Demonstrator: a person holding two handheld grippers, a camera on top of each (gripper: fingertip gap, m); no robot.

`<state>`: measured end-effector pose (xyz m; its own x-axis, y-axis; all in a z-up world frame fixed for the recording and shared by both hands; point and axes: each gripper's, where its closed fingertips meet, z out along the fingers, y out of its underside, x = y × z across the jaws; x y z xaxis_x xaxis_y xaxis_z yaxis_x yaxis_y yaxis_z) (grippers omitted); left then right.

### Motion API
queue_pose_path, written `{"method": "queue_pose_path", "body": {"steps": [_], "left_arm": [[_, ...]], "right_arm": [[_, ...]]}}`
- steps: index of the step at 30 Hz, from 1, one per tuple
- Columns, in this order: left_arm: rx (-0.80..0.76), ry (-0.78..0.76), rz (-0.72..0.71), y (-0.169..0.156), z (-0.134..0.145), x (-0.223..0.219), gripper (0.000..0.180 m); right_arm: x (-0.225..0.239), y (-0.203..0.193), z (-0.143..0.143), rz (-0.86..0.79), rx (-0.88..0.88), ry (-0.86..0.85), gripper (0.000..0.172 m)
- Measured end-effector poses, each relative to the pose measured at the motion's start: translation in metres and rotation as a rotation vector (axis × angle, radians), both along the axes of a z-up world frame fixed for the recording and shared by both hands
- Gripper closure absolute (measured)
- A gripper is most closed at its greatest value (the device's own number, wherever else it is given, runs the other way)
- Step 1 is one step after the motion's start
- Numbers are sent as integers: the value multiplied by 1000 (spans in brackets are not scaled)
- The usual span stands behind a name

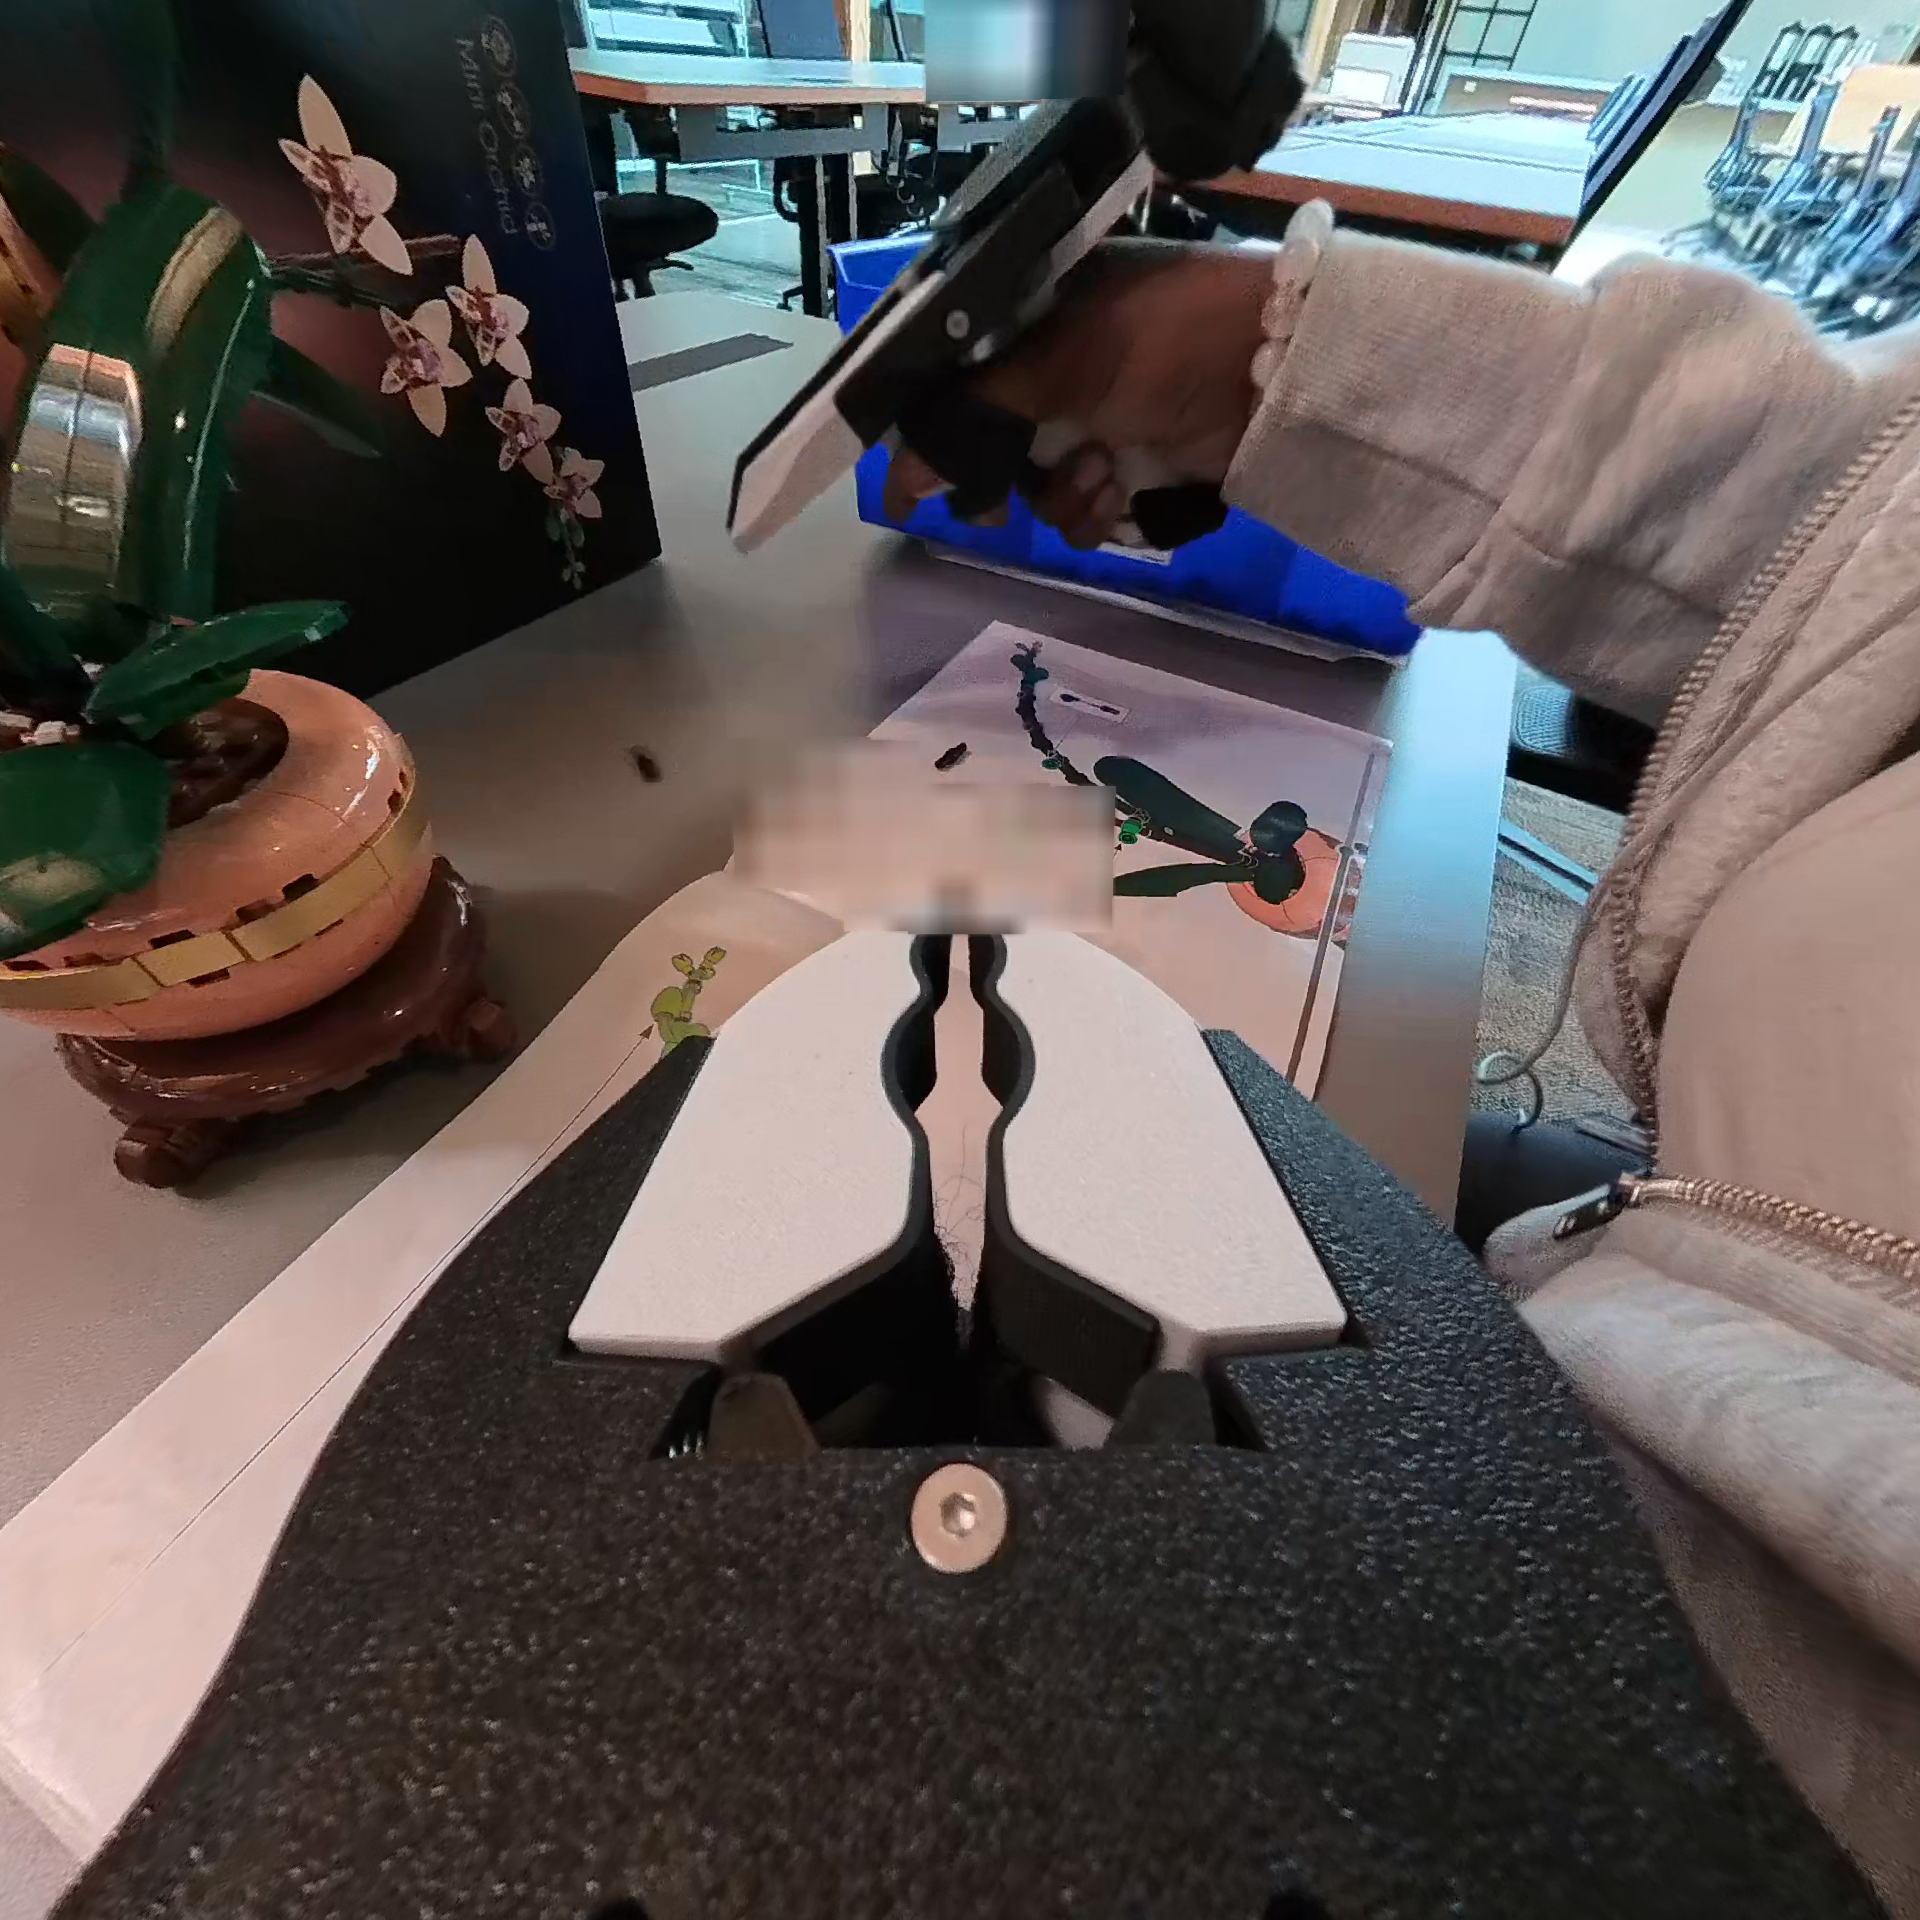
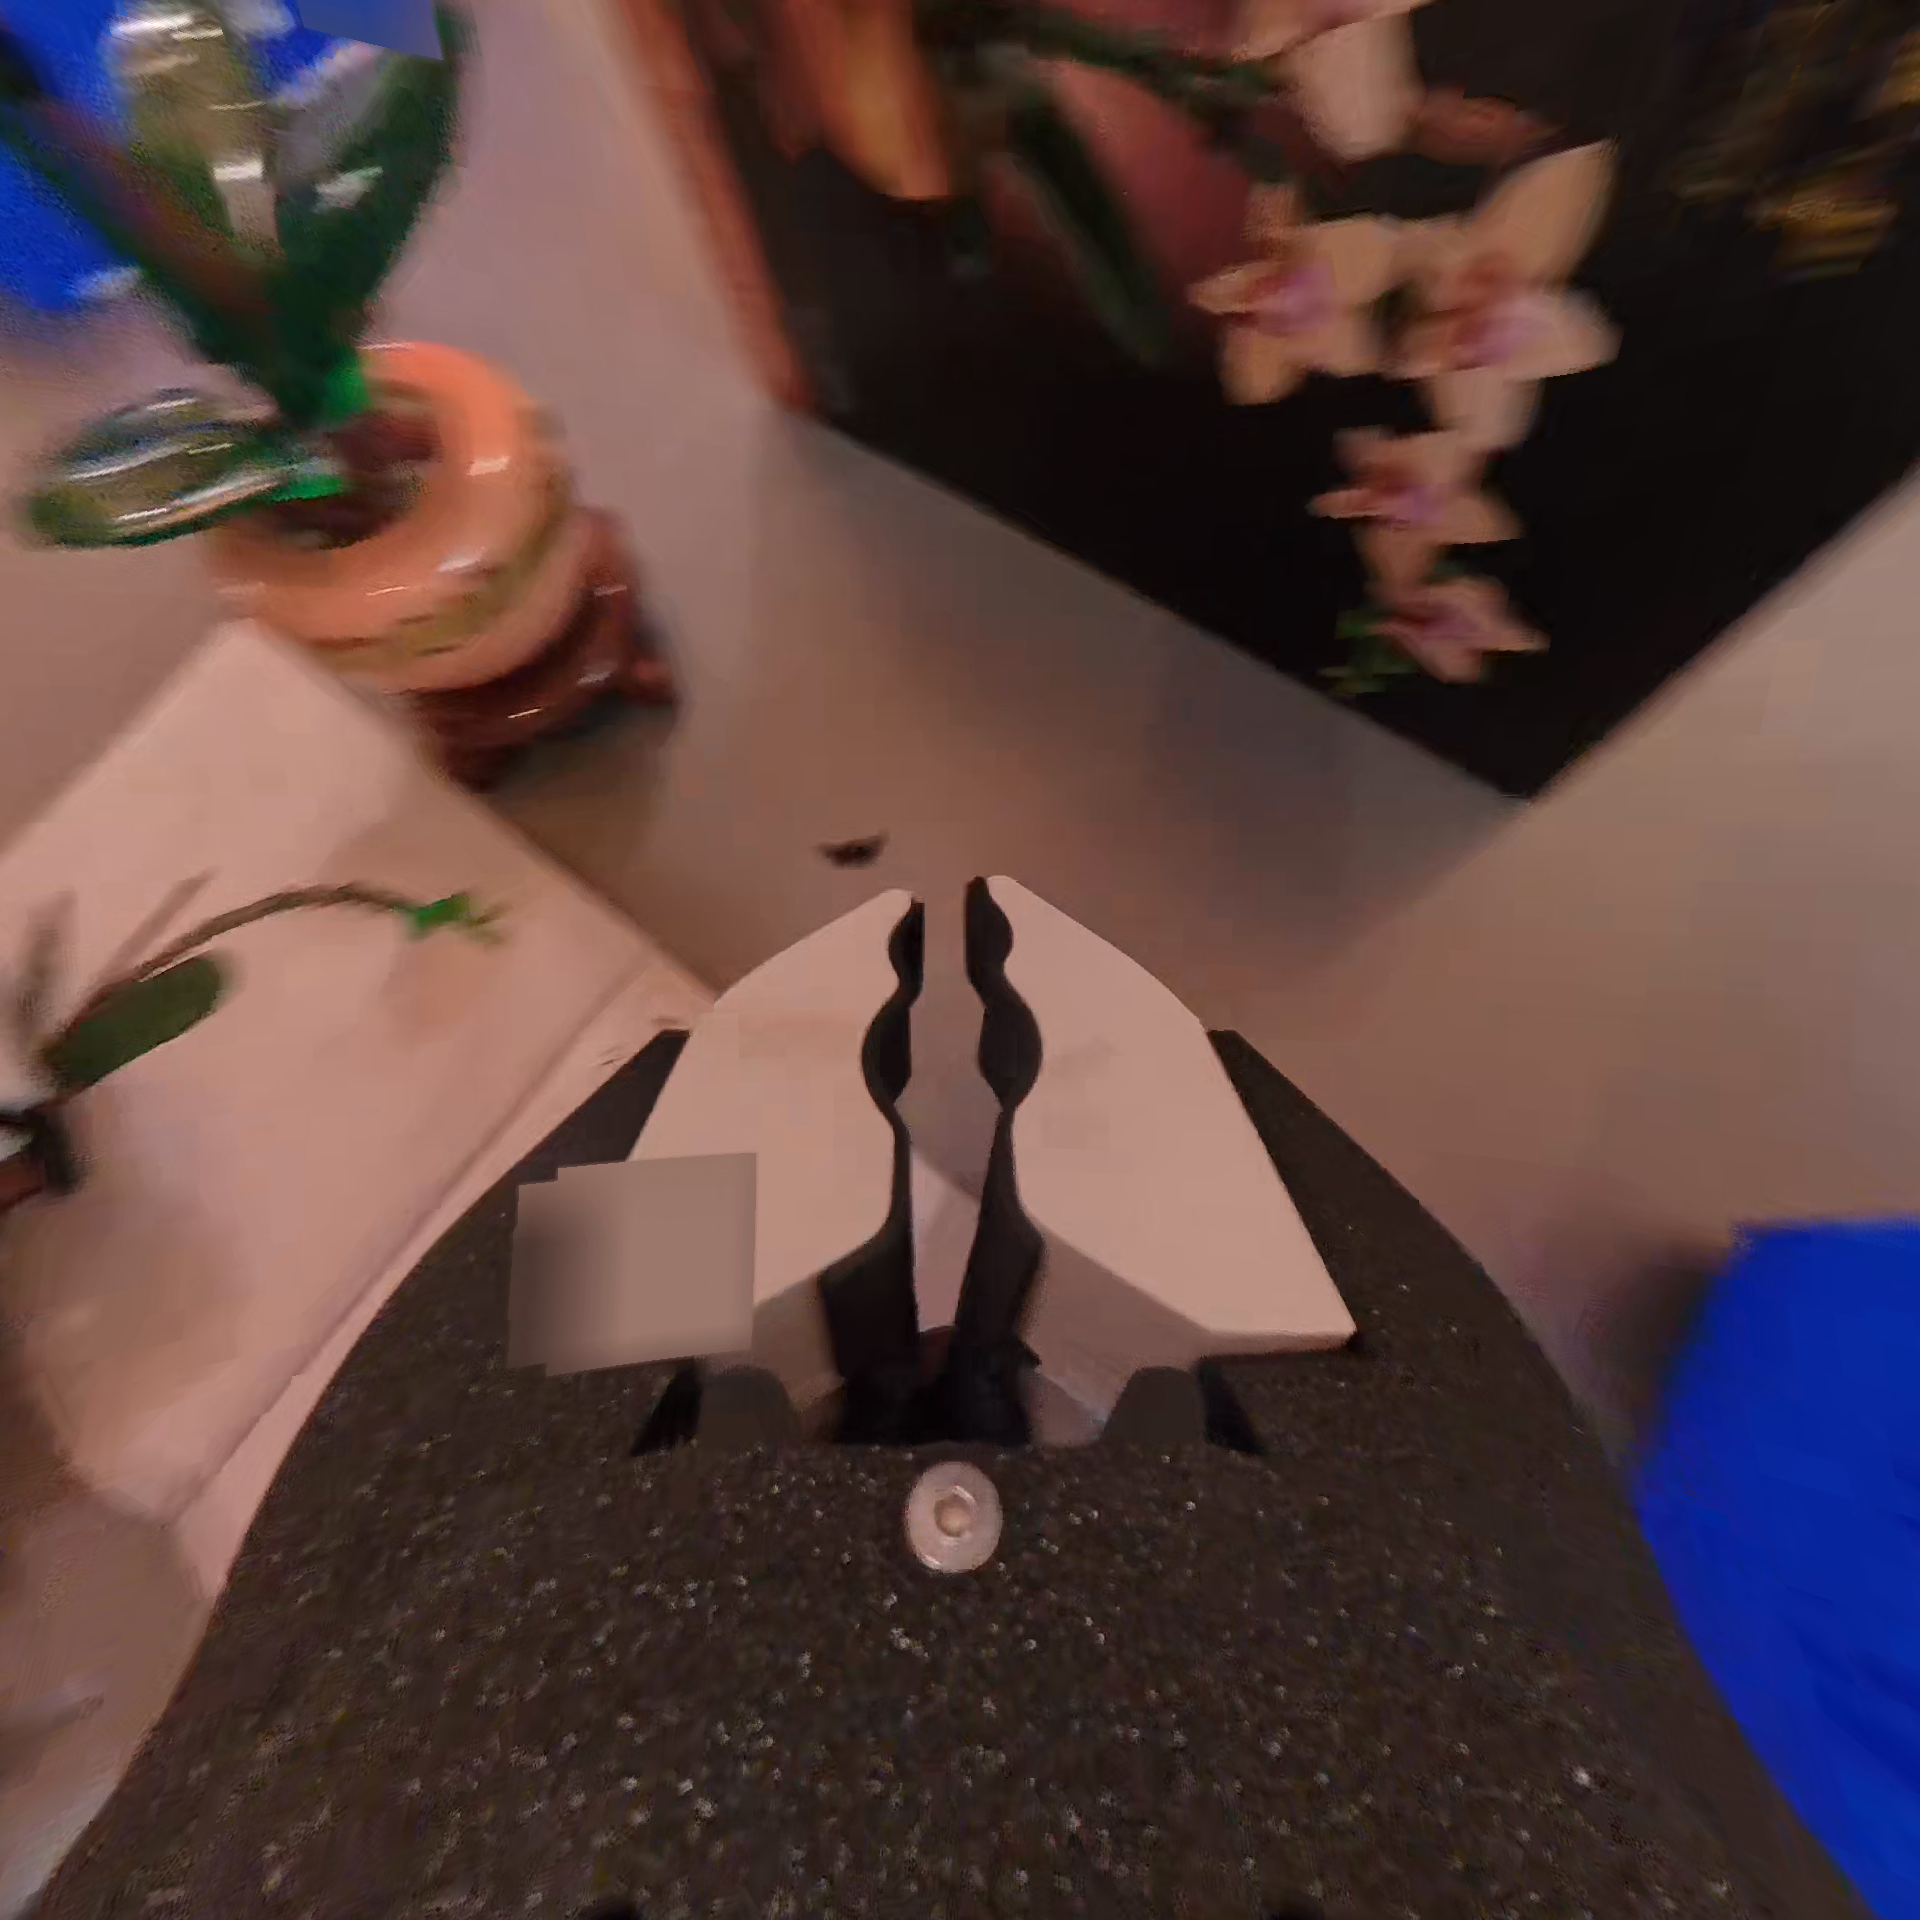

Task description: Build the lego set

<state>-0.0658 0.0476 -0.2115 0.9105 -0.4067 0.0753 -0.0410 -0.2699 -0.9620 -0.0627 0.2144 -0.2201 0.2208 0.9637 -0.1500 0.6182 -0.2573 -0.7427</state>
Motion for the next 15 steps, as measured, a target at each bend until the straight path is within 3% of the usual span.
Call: {"method": "queue_pose_path", "body": {"steps": [1, 3, 7, 11, 15], "left_arm": [[0, 6, -1, 0, 0, 1, 178], [4, 17, 0, 0, 0, 1, 178], [13, 17, 3, -1, 1, 1, 178], [11, 9, 1, -1, 1, 1, 178], [3, 11, -1, -2, 0, 1, 178]], "right_arm": [[-5, -13, -5, 59, -52, -12, 149], [-18, -31, -17, 153, -54, -40, 137], [-39, -21, -45, 241, 181, -163, 141], [-51, -26, -60, 286, 72, -170, 167], [-52, -27, -60, 301, 78, -152, 171]]}}
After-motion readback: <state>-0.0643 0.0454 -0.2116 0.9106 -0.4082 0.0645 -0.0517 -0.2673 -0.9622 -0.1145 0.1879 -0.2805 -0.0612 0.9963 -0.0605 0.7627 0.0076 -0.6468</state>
